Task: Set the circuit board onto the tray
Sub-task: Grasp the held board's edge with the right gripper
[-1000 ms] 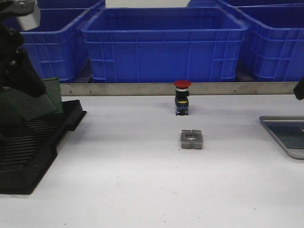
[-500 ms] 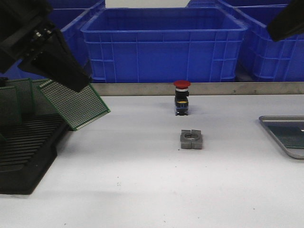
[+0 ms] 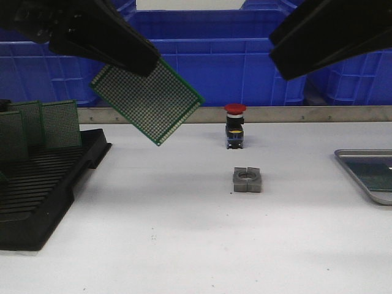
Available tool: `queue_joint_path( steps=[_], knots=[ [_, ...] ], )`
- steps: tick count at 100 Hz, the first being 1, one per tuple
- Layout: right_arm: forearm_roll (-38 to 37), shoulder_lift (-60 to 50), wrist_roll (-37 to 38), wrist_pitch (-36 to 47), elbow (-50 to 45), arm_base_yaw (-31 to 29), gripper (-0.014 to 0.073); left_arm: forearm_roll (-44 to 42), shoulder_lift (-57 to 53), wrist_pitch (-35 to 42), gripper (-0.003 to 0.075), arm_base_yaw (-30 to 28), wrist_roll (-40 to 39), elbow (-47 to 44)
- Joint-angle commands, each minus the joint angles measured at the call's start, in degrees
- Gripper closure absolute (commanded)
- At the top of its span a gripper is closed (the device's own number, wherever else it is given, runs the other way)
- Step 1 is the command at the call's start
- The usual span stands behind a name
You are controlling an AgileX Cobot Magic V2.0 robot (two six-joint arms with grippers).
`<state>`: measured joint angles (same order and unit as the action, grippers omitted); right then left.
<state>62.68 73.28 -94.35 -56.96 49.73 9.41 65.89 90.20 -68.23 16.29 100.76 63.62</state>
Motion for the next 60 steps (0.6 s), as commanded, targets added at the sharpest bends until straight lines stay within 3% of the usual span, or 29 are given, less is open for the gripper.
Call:
queue_joint_path(
  steps=[1,33,60],
  knots=[
    [4.47,-0.25,-0.79,-1.04,1.43,2.24,-0.0039,5.49,-2.42,-5.12,0.0741,0.93,0.58,1.8],
    [14.39,7.38,-0.79,7.92,1.43,11.79,-0.0039,5.49,-2.42,-4.97,0.0741,1.66,0.58,1.8],
    [21.31,12.66,-0.79,9.66,1.43,12.85,-0.0034,5.39,-2.42,-4.97,0.0741,1.66,0.58,1.8]
  ],
)
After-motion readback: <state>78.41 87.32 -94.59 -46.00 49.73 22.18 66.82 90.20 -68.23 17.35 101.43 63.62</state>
